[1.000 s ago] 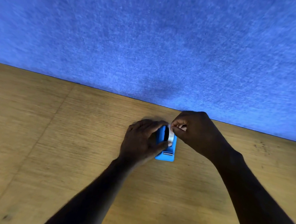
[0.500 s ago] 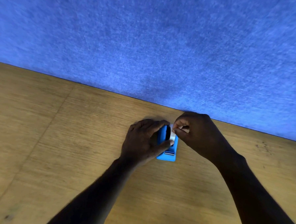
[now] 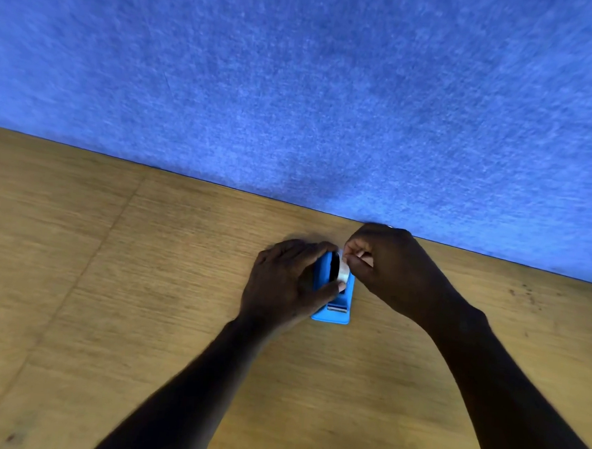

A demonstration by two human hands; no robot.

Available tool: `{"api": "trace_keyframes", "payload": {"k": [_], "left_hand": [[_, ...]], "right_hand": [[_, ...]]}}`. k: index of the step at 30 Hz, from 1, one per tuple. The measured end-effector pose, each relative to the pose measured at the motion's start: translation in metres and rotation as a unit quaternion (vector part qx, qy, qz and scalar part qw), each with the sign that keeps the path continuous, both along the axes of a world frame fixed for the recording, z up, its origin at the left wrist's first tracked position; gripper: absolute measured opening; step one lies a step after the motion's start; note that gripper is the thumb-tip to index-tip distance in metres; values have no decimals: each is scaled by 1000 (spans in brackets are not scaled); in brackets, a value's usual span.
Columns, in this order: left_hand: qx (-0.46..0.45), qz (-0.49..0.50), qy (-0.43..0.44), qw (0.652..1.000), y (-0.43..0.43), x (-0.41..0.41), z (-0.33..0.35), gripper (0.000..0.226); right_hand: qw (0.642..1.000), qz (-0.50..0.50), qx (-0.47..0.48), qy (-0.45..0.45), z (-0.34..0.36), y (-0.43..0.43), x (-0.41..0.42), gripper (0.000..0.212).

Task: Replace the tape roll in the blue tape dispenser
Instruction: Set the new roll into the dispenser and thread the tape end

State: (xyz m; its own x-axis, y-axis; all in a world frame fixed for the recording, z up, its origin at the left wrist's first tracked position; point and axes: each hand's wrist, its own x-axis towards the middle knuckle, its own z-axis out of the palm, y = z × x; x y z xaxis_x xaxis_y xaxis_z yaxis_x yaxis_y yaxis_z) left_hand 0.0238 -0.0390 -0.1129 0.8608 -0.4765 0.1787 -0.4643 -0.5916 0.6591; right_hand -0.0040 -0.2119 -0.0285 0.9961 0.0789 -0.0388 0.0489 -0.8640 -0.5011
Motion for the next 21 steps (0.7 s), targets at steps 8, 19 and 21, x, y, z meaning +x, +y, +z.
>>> {"api": "trace_keyframes", "payload": {"k": [8,19,21], "left_hand": [[-4,2,1,1000,1,-1,0,52],[34,-2,-10,999,0,1,-6,61],[34,-4,-12,999,0,2,-7,57]], "right_hand": [[999,31,-39,-4,0,1,-4,7],[998,28,-45,-29,-5,6,-10,6],[998,31,-41,-25,-5,6,-11,6]]}}
